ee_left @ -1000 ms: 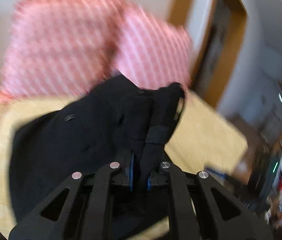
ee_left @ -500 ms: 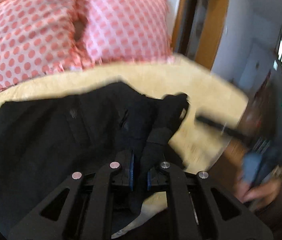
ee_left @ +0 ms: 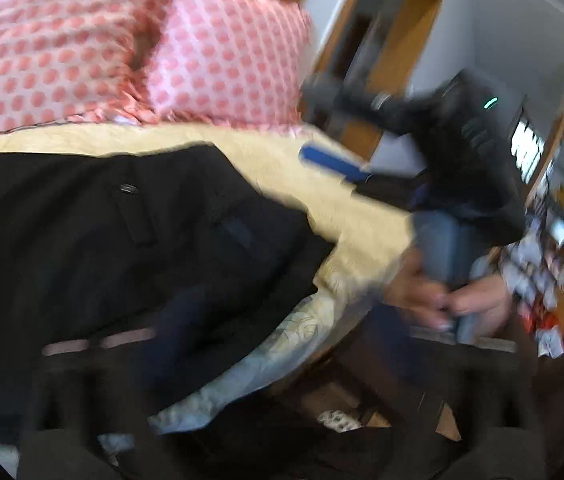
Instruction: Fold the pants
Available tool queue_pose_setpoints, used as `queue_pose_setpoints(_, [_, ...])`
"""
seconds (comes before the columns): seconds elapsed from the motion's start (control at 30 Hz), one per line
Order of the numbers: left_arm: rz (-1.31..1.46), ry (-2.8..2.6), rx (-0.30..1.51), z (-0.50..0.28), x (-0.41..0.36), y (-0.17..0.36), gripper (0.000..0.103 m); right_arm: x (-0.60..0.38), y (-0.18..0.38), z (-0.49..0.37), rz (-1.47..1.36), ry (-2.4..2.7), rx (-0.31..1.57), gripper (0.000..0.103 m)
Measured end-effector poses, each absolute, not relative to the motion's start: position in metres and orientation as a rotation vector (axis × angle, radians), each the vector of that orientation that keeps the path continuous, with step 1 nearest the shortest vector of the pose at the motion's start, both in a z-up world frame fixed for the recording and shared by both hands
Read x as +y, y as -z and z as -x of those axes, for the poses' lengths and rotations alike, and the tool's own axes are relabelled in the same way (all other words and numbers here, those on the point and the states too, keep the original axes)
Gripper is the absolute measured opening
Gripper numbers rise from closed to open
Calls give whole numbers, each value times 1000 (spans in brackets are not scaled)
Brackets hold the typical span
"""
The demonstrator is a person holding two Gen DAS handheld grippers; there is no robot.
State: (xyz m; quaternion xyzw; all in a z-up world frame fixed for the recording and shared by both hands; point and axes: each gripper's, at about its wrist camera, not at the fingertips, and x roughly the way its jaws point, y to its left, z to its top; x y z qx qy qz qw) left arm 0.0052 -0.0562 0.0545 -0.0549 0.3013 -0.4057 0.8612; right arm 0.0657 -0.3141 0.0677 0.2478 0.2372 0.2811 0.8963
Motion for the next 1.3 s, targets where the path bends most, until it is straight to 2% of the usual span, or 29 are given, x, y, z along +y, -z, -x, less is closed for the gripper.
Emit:
queue_pose_setpoints(0.13, [178,709,522,-4,-14,-76,102,-287,-62,-73,-463,-629,561,89])
queue_pose_setpoints(0.2, [193,596,525,-18,4,-77,102,-279,-56,-77,-451,-633,593,89])
queue_pose_setpoints(0.37, [216,416,744,-59,22,-41,102,-269,-22,-89,-424,-554,768,94])
queue_pose_setpoints(0.4, [223,421,787,-65,22,-31,102,-269,-17,-86,-423,-561,753,94])
queue_pose_setpoints(0.5, [144,411,782,-60,12,-31,102,-265,-27,-82,-353,-553,787,94])
queue_pose_setpoints(0.7, [320,448,750,-97,59,-71,102,-304,-65,-127,-358,-435,750,93])
queue_pose_setpoints(0.73, [339,429,768,-113,69,-72,102,-308,-63,-139,-356,-412,775,93])
queue_pose_setpoints(0.83, [413,409,894,-162,86,-61,102,-316,-48,-177,-391,-389,879,80])
queue_pose_setpoints(0.87, [416,417,927,-173,87,-57,102,-318,-43,-186,-403,-390,903,79])
queue_pose_setpoints(0.93, [375,392,989,-191,83,-47,86,-319,-34,-198,-424,-395,938,78])
queue_pose_setpoints(1.13, [356,409,1084,-215,71,-29,84,-311,-16,-209,-421,-420,972,76])
queue_pose_setpoints(1.2, [355,409,1086,-222,70,-27,84,-306,-15,-214,-404,-441,972,64])
queue_pose_setpoints(1.23, [352,406,1086,-224,69,-27,83,-305,-14,-214,-398,-450,971,46])
queue_pose_setpoints(1.27, [347,404,1084,-225,68,-28,82,-303,-14,-212,-386,-462,958,35])
queue_pose_setpoints(1.3, [339,398,1077,-226,67,-28,71,-301,-16,-211,-372,-478,937,27])
